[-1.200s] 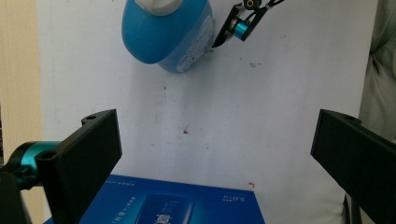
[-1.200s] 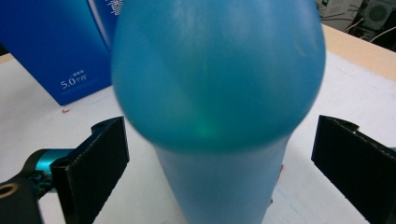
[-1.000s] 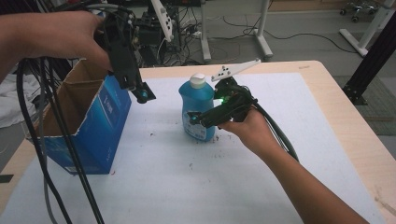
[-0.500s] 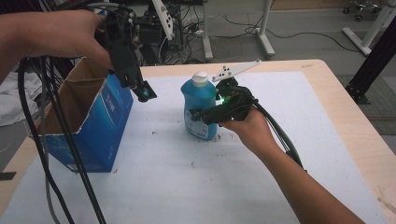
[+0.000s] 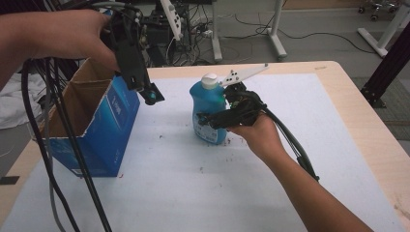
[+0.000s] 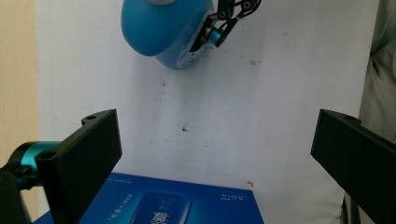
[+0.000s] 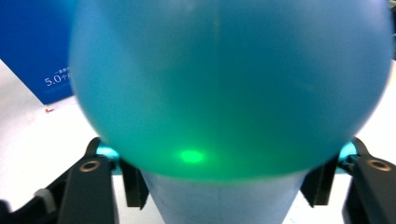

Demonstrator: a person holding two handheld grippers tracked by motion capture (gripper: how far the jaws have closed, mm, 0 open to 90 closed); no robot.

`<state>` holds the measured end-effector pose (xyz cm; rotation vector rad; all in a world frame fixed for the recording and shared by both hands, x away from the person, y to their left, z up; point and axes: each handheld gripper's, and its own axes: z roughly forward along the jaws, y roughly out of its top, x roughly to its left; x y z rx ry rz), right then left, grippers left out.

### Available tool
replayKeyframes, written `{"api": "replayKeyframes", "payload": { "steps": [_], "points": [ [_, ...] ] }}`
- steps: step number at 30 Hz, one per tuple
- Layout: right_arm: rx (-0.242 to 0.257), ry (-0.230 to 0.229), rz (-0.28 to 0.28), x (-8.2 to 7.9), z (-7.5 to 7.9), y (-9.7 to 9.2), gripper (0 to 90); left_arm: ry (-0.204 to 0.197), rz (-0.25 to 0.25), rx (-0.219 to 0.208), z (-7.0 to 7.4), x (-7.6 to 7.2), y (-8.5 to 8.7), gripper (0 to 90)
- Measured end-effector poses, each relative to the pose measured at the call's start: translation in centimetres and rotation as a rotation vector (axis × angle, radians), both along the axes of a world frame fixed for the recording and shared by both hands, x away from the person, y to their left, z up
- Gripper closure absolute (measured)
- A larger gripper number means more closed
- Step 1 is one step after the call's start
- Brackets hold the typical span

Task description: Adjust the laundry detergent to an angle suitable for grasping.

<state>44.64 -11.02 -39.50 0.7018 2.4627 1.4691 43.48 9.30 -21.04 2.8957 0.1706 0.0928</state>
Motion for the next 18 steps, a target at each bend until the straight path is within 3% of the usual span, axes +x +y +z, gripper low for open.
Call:
{"api": "replayKeyframes", "payload": {
  "steps": [11,18],
  "points": [
    [-0.003,-0.015,-0.009,-0.06,0.02,-0.06,37.1,0.004,-0.001,0.002,-0.30,0.14,-0.02,1.8],
    [-0.010,-0.053,0.000,-0.39,0.10,0.05,42.8,0.006,0.004,0.001,-0.33,0.17,0.19,1.8]
  ]
}}
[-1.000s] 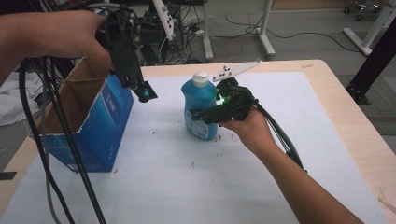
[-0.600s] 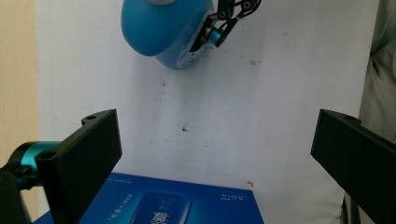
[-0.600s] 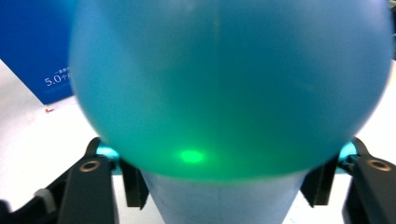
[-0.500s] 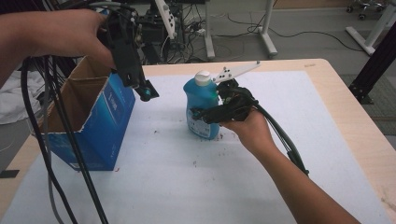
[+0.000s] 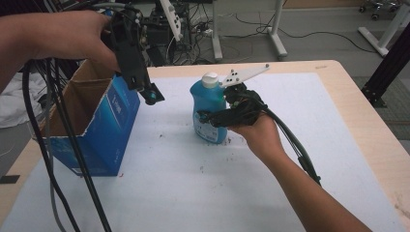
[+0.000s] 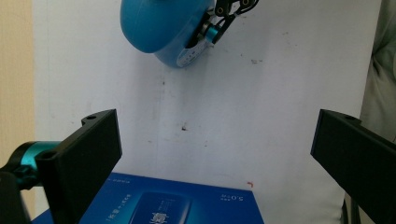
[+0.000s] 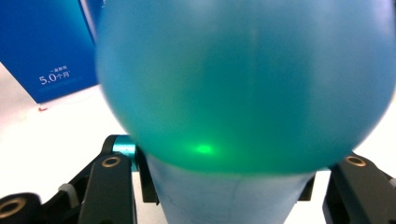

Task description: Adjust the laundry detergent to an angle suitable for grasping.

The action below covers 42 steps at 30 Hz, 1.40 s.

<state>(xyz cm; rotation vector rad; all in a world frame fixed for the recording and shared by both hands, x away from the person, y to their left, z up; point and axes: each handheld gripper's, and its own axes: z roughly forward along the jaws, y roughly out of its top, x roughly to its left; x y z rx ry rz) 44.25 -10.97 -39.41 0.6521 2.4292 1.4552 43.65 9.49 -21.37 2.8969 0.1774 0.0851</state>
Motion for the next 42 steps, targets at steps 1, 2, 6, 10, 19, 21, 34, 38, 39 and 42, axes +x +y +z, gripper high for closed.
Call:
{"api": "replayKeyframes", "payload": {
  "steps": [1,2,6,10,19,21,34,38,39,42],
  "points": [
    [-0.003,-0.005,-0.002,0.0,0.0,0.0,43.1,0.000,0.000,0.000,0.0,0.0,0.0,1.8],
    [-0.006,-0.010,-0.002,-0.1,0.0,0.0,43.3,0.000,0.002,0.001,0.0,0.0,0.1,1.8],
    [-0.010,-0.021,-0.005,-0.2,0.1,0.1,44.3,-0.001,0.003,-0.001,0.0,0.0,0.1,1.8],
    [-0.016,-0.023,-0.012,-0.2,0.2,0.1,44.7,0.000,0.000,-0.007,0.0,0.0,-0.1,1.8],
    [-0.022,-0.020,0.011,-0.6,1.3,-0.7,44.9,0.001,-0.006,0.001,0.0,0.1,-0.5,1.8],
    [-0.023,-0.018,0.028,-0.7,1.7,-1.2,44.8,0.001,-0.008,0.001,0.0,0.1,-0.6,1.8],
    [-0.045,-0.020,0.118,-1.8,4.1,-4.2,44.7,-0.002,-0.019,0.001,0.1,-0.1,-1.6,1.8],
    [-0.035,-0.013,0.168,-2.0,4.4,-4.9,44.7,-0.001,-0.024,0.003,0.0,-0.2,-1.9,1.8],
    [-0.029,-0.008,0.182,-2.1,4.4,-5.1,44.7,-0.002,-0.023,0.005,0.0,-0.2,-1.9,1.8],
    [-0.013,-0.003,0.214,-2.2,4.6,-5.5,44.7,0.001,-0.024,0.004,-0.2,-0.2,-2.1,1.8]
  ]
}}
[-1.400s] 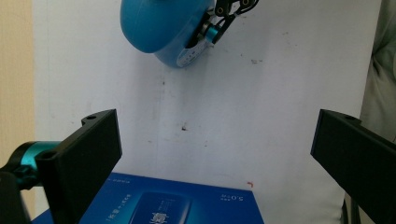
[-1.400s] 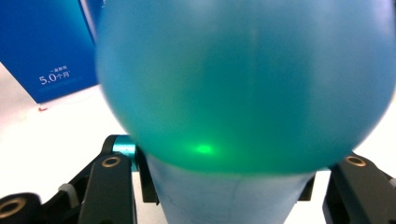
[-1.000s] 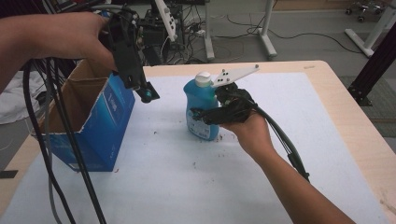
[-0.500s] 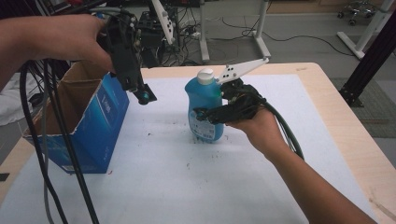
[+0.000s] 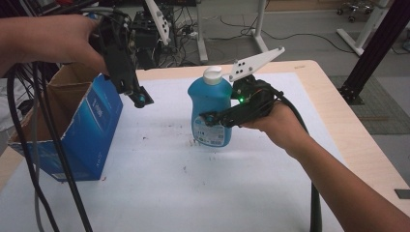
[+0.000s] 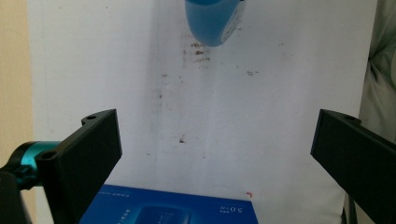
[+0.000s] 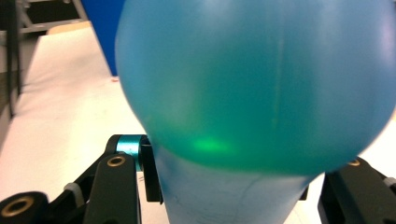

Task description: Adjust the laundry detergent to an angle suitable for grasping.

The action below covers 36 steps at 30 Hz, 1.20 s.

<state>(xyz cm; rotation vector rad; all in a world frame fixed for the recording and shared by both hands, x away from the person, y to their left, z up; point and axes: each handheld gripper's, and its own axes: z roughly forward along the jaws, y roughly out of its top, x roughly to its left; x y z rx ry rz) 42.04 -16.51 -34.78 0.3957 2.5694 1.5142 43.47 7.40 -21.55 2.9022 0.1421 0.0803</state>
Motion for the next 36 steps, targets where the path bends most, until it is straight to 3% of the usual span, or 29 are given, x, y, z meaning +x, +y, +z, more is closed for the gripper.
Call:
{"api": "replayKeyframes", "payload": {
  "steps": [12,27,36],
  "points": [
    [-0.044,-0.005,0.116,-0.7,0.0,-0.8,44.8,0.005,0.001,0.007,-0.4,-0.1,-0.1,1.8],
    [-0.005,0.000,0.263,-1.0,-0.4,-1.5,44.8,0.014,-0.003,0.010,-0.9,0.0,-0.3,1.8],
    [-0.041,0.001,0.272,-0.8,-1.2,-1.3,44.9,0.023,-0.010,0.013,-1.2,0.2,-0.7,1.8]
  ]
}}
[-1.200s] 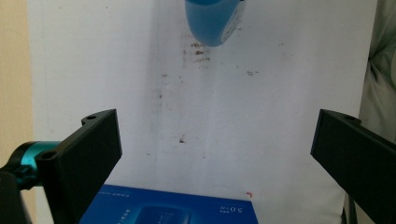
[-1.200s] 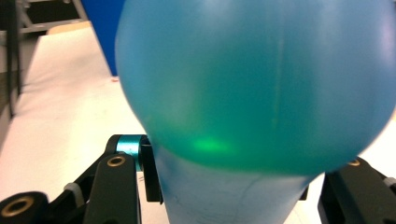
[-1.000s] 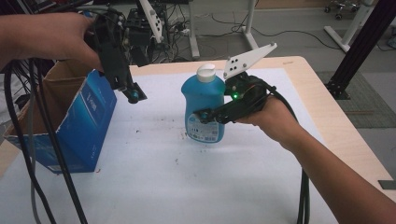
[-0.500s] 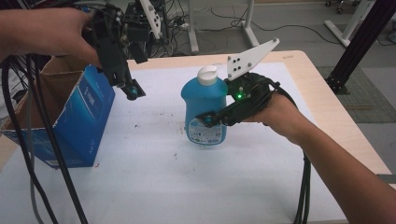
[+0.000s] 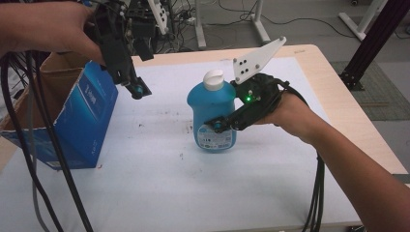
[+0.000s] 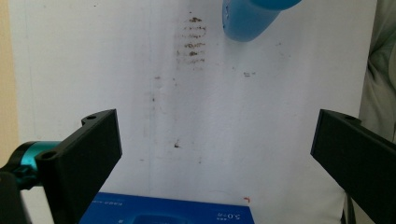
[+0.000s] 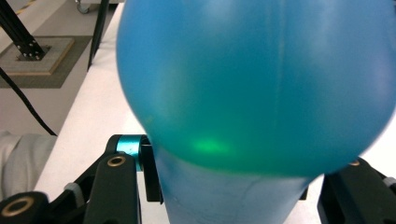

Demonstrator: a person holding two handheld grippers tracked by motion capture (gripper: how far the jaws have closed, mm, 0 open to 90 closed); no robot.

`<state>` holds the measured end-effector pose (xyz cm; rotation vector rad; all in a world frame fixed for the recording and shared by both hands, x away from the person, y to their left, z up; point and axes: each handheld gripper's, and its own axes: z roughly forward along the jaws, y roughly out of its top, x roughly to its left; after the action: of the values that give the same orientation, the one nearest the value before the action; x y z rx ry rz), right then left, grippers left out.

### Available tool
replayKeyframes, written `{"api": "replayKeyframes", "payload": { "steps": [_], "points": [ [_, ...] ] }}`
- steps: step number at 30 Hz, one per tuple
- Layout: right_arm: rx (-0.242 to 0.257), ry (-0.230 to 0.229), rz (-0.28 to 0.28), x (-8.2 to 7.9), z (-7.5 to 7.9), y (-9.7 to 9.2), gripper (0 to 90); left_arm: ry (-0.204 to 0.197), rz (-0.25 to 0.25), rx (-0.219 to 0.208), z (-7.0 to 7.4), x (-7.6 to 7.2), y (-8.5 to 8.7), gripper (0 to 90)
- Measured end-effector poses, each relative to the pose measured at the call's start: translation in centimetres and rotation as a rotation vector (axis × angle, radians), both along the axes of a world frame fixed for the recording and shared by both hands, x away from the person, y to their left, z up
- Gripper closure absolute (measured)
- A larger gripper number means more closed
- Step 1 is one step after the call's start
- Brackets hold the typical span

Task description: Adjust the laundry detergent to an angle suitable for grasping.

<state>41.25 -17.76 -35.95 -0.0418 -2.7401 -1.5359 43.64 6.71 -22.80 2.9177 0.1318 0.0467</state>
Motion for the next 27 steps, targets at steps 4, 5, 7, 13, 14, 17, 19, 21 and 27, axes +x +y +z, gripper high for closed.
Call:
{"api": "replayKeyframes", "payload": {
  "steps": [4,5,7,13,14,17,19,21,27],
  "points": [
    [-0.007,-0.001,-0.006,0.3,-0.6,0.1,45.0,0.003,0.000,-0.003,-0.2,0.1,0.0,1.8],
    [-0.007,0.005,-0.004,0.4,-0.8,0.2,45.0,0.003,0.000,-0.003,-0.2,0.1,0.0,1.8],
    [-0.009,0.009,-0.002,0.5,-1.1,0.3,45.1,0.005,0.001,-0.004,-0.3,0.1,0.0,1.8],
    [-0.027,0.018,-0.005,0.8,-2.1,0.7,45.0,0.010,0.006,-0.002,-0.7,0.3,0.2,1.8],
    [-0.019,0.019,-0.004,0.9,-2.1,0.8,45.0,0.011,0.005,0.001,-0.7,0.3,0.3,1.8],
    [-0.016,0.020,-0.004,0.9,-2.2,0.8,45.1,0.011,0.011,-0.005,-0.7,0.4,0.4,1.8],
    [-0.012,0.018,-0.002,0.9,-2.3,0.9,45.1,0.011,0.009,-0.005,-0.7,0.4,0.5,1.8],
    [-0.010,0.016,0.000,0.9,-2.3,0.9,45.1,0.012,0.010,-0.002,-0.7,0.4,0.5,1.8],
    [0.002,0.015,-0.005,0.8,-2.5,0.5,45.0,0.014,0.009,-0.003,-0.8,0.4,0.4,1.8]
  ]
}}
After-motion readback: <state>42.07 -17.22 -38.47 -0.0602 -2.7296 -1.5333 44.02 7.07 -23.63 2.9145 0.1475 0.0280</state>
